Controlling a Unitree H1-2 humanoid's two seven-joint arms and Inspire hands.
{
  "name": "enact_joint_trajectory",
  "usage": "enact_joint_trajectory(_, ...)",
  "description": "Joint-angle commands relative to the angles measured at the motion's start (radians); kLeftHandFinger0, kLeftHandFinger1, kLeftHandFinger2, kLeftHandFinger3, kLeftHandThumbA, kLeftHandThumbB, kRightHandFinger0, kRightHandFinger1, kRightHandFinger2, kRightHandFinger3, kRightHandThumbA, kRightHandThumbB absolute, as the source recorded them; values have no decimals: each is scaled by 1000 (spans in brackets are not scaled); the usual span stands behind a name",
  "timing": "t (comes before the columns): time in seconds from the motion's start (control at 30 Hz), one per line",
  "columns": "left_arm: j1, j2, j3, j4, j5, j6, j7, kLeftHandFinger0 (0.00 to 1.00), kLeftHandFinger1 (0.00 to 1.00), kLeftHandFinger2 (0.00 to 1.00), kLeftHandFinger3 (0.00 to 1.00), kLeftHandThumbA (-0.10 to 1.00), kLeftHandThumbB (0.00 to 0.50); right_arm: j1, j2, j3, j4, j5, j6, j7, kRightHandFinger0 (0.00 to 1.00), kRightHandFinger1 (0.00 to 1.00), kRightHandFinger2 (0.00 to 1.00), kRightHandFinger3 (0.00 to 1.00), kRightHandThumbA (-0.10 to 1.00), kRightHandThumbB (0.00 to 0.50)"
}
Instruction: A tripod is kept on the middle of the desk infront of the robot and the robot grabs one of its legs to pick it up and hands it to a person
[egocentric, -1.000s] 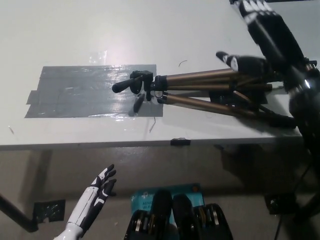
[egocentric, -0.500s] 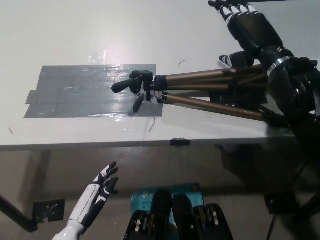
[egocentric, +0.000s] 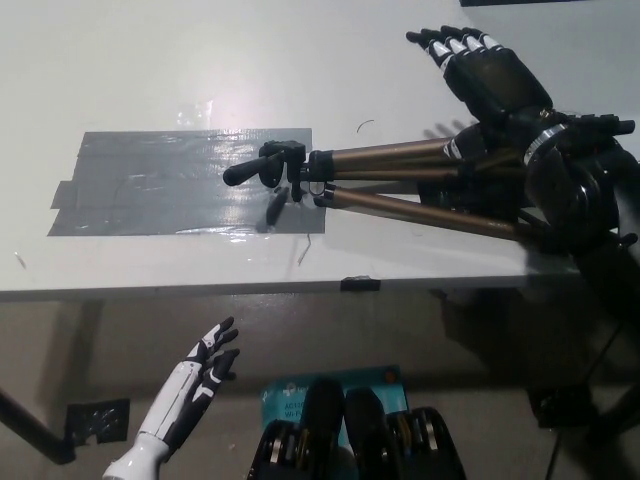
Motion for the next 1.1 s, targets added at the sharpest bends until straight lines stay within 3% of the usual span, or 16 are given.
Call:
enact_joint_trajectory(0.0, -11, 14, 4, -16, 1, -26, -16, 783, 885, 988, 1000, 1000, 146, -78, -19, 4, 16, -28, -6, 5, 1000, 1000, 1000, 1000, 1000, 488)
enact_joint_trajectory(0.83, -61, 29, -4, -8, 12, -46, -28, 751, 848, 969, 1000, 1000, 143, -131, -8, 87, 232, -99, -46, -81, 1000, 1000, 1000, 1000, 1000, 500)
enact_joint_trajectory(0.87, -61, 29, -3, -8, 14, -47, -27, 750, 847, 968, 1000, 1000, 142, -130, -9, 92, 238, -108, -74, -124, 1000, 1000, 1000, 1000, 1000, 482)
enact_joint_trajectory(0.9, -61, 28, -3, -8, 16, -47, -28, 747, 844, 963, 1000, 1000, 143, -131, -10, 94, 241, -111, -84, -140, 1000, 1000, 1000, 1000, 974, 346)
enact_joint_trajectory(0.93, -64, 28, -2, -8, 15, -45, -30, 747, 843, 962, 1000, 1000, 144, -135, -9, 102, 253, -135, -102, -206, 1000, 1000, 1000, 1000, 829, 378)
enact_joint_trajectory(0.97, -65, 29, -3, -7, 15, -46, -31, 747, 843, 962, 1000, 1000, 143, -134, -3, 108, 267, -161, -118, -298, 784, 790, 779, 764, 401, 294)
enact_joint_trajectory(1.0, -65, 31, -3, -11, 16, -42, -33, 751, 843, 962, 1000, 1000, 139, -132, 6, 117, 295, -191, -144, -438, 334, 445, 528, 523, 32, 297)
enact_joint_trajectory(1.03, -65, 31, -4, -12, 16, -41, -34, 752, 843, 961, 1000, 1000, 138, -132, 8, 119, 302, -197, -150, -471, 145, 308, 437, 410, -74, 296)
enact_joint_trajectory(1.07, -68, 32, -5, -8, 20, -42, -33, 756, 838, 951, 1000, 1000, 144, -135, 12, 138, 331, -237, -157, -593, 6, 76, 378, 268, -99, 266)
